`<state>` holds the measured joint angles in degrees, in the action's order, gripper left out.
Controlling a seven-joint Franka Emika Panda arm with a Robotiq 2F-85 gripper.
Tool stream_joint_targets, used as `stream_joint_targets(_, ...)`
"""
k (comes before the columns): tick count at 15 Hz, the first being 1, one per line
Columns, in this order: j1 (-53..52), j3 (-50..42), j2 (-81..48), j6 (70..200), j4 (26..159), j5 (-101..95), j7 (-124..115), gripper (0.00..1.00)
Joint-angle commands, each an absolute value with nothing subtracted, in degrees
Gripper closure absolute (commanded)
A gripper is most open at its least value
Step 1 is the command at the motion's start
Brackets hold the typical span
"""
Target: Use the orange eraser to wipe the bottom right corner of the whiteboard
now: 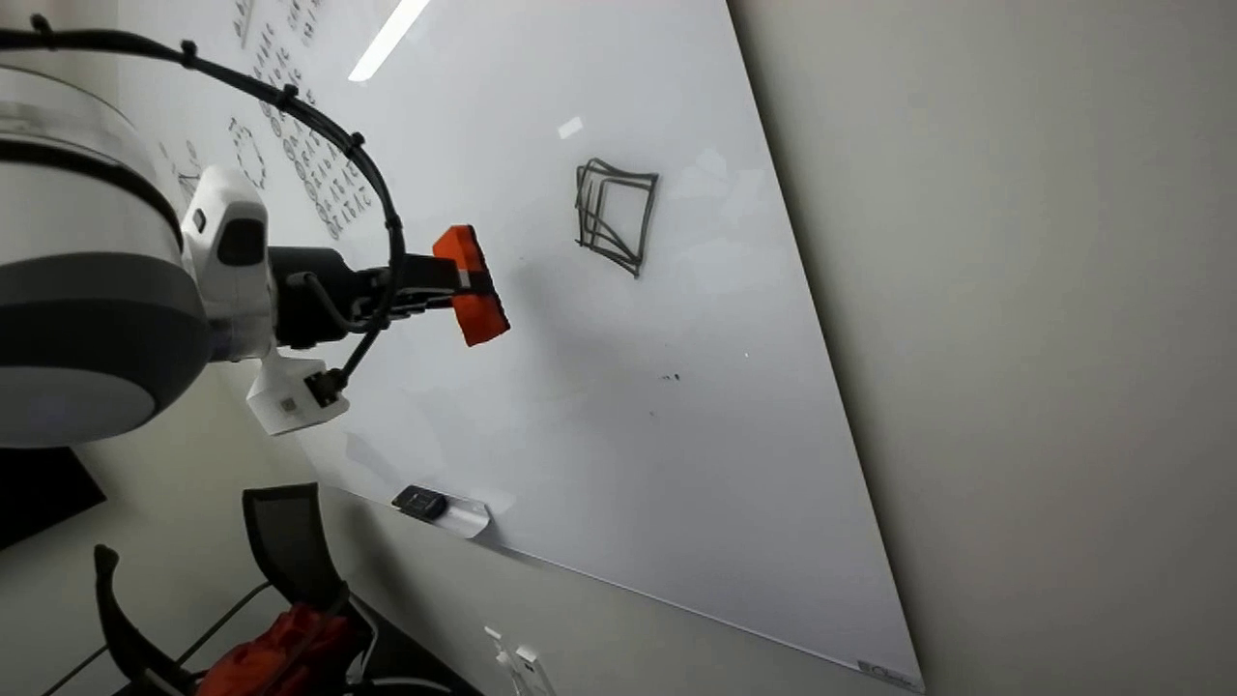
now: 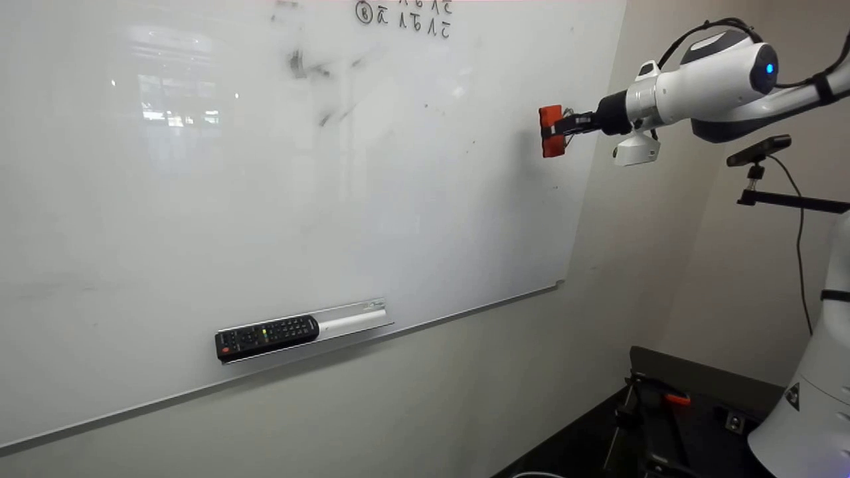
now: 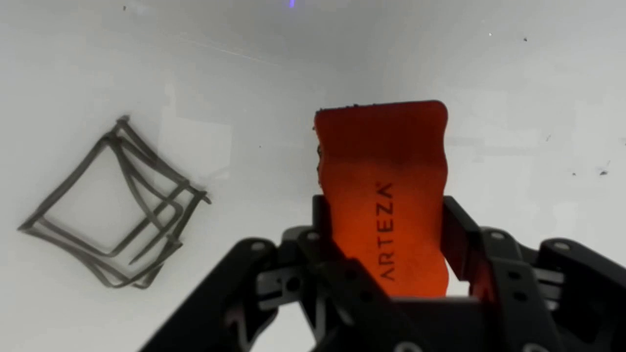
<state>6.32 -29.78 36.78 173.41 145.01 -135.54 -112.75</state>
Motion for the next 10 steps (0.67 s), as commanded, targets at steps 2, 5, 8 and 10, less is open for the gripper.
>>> stream_joint_targets(2, 6.20, -29.52, 35.73, 172.33, 144.63, -135.50, -112.76, 0.70)
stream_joint_targets(5, 5.80, -31.85, 34.96, 168.63, 142.75, -136.21, -114.37, 0.70)
stream_joint_targets(8, 4.57, -35.22, 35.34, 163.40, 141.56, -137.20, -117.09, 0.70)
stream_joint_targets(10, 2.91, -38.04, 35.11, 160.57, 140.24, -138.12, -119.38, 0.70)
